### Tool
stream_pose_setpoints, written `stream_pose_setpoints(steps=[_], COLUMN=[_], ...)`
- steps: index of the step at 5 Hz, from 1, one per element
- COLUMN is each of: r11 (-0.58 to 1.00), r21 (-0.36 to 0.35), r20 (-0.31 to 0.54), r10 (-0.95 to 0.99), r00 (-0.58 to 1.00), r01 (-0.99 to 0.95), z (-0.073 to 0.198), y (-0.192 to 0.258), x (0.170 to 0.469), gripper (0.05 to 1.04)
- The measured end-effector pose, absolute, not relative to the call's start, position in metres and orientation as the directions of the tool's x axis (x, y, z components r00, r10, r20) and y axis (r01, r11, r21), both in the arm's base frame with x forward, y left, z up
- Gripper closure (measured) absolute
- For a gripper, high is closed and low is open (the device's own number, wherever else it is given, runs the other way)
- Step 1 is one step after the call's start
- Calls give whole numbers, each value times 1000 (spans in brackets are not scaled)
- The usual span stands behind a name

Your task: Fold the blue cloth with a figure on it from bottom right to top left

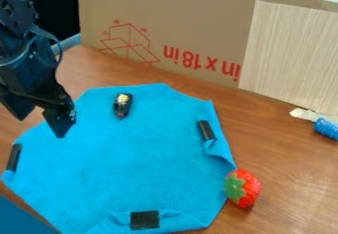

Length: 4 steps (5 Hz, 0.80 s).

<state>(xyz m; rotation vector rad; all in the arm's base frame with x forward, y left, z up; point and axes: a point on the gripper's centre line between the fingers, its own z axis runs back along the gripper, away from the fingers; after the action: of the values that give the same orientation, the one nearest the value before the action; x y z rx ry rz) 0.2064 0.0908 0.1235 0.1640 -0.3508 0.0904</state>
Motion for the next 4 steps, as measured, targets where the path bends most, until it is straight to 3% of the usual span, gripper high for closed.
stream_pose_setpoints(steps=[1, 3, 4], r11=[984, 991, 983], r21=[136, 108, 94], r20=[338, 298, 336], r10=[63, -102, -178], r00=[939, 949, 925], r01=[-115, 72, 155], z=[120, 105, 117], y=[89, 44, 22], x=[205, 205, 195], gripper=[83, 83, 83])
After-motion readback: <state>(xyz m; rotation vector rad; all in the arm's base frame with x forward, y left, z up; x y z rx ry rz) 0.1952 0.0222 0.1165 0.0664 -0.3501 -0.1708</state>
